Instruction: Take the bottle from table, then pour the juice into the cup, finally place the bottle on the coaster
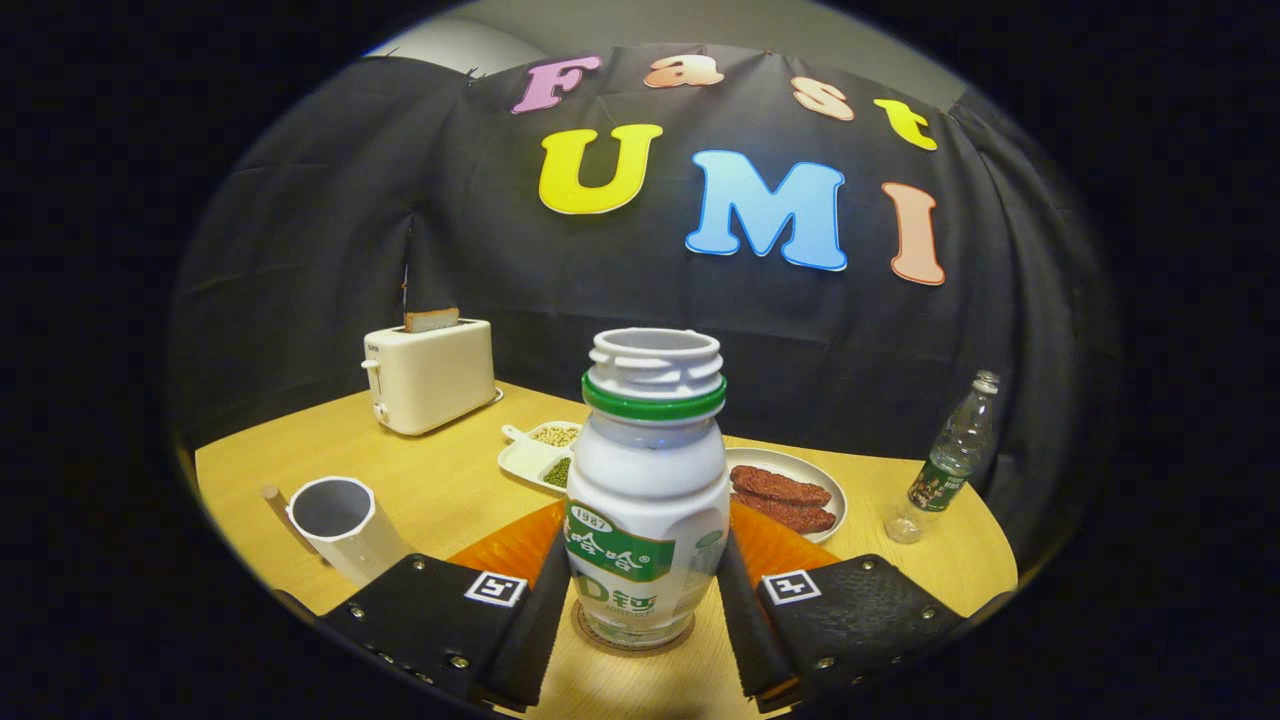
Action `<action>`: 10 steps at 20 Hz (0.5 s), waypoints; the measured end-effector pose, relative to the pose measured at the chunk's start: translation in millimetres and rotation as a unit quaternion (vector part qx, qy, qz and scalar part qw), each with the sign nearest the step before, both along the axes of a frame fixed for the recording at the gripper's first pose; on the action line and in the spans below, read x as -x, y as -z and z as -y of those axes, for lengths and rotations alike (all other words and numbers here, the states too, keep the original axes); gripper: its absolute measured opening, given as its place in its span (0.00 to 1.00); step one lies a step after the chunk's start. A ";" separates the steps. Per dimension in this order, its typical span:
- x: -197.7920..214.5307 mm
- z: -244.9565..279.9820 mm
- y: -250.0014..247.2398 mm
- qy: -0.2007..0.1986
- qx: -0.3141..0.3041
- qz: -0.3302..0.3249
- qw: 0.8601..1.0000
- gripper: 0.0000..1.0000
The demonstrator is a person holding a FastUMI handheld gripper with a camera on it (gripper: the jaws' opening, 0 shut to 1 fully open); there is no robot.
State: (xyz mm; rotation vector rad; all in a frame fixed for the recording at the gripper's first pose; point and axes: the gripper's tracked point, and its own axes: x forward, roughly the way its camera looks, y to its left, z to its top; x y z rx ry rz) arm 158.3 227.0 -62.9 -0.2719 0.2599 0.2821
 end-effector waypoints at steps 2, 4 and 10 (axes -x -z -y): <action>-3.0 -1.9 1.4 -0.004 0.008 0.007 1.000 0.71; -4.0 -5.4 4.0 -0.010 -0.001 0.005 1.000 0.71; -9.9 1.9 25.5 -0.006 -0.017 -0.017 1.000 0.71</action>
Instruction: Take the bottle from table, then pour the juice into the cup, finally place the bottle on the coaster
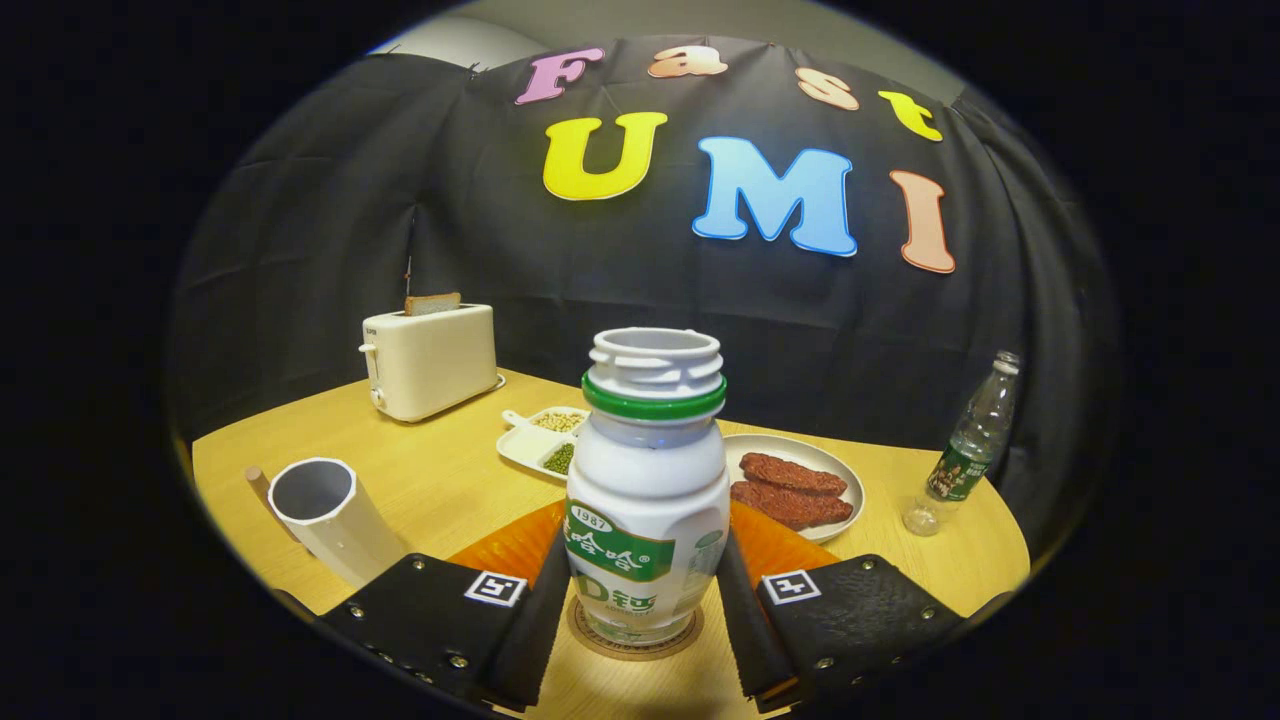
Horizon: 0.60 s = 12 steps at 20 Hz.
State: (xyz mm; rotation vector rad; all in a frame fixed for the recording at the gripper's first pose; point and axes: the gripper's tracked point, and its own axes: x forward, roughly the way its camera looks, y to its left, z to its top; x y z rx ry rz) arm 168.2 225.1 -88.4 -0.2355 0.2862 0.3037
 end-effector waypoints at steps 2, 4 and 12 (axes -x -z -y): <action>-0.7 2.6 4.9 0.000 -0.009 -0.003 1.000 0.71; -1.1 1.8 6.9 -0.003 -0.017 -0.004 1.000 0.71; -2.4 0.1 9.4 -0.004 -0.026 0.003 1.000 0.71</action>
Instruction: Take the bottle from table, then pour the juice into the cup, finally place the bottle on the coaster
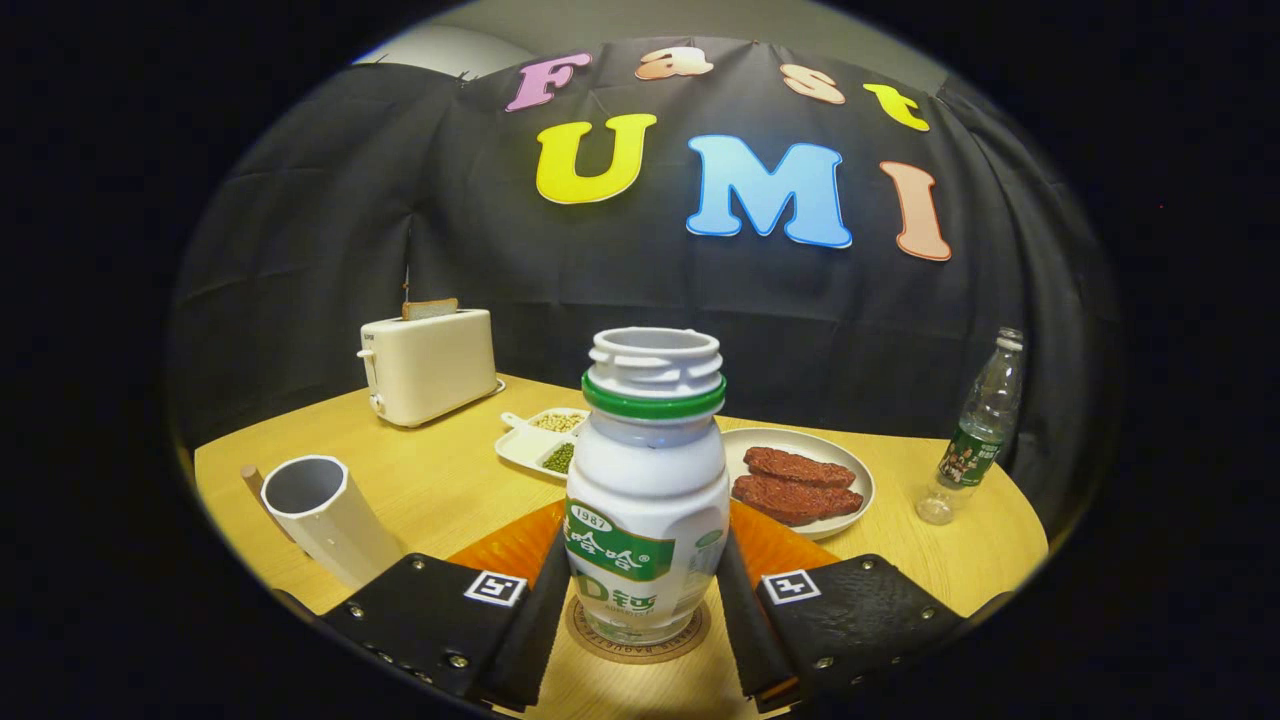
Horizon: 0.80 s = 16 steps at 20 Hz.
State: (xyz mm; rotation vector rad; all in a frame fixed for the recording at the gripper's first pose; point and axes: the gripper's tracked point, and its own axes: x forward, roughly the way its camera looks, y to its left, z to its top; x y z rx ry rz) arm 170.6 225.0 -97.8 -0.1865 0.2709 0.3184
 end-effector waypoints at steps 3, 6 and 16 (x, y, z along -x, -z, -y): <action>-0.9 0.0 -0.9 -0.002 -0.001 0.005 1.000 0.71; 0.7 -2.3 -0.8 -0.008 0.010 0.013 1.000 0.71; 7.6 6.9 -26.2 0.002 -0.017 0.046 0.999 0.84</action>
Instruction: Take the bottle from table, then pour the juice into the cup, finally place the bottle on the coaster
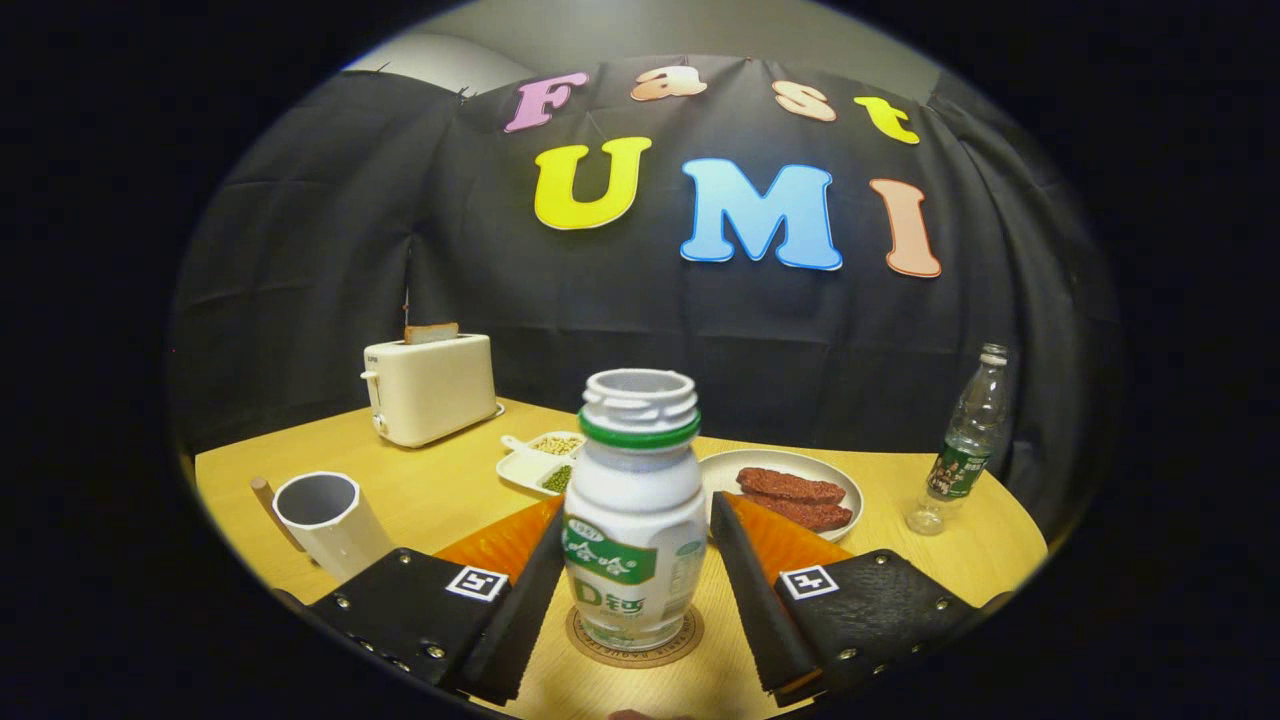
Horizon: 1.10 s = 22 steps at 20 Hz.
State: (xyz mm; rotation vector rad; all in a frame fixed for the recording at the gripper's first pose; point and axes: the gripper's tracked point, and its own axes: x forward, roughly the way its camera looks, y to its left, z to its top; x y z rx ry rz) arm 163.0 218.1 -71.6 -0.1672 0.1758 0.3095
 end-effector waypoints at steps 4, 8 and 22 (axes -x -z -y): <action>19.0 10.4 -38.8 0.011 -0.024 0.032 0.999 0.96; 42.0 23.4 -88.0 0.047 -0.034 0.048 0.997 0.96; 117.4 34.4 -215.2 0.069 -0.023 0.138 0.988 0.95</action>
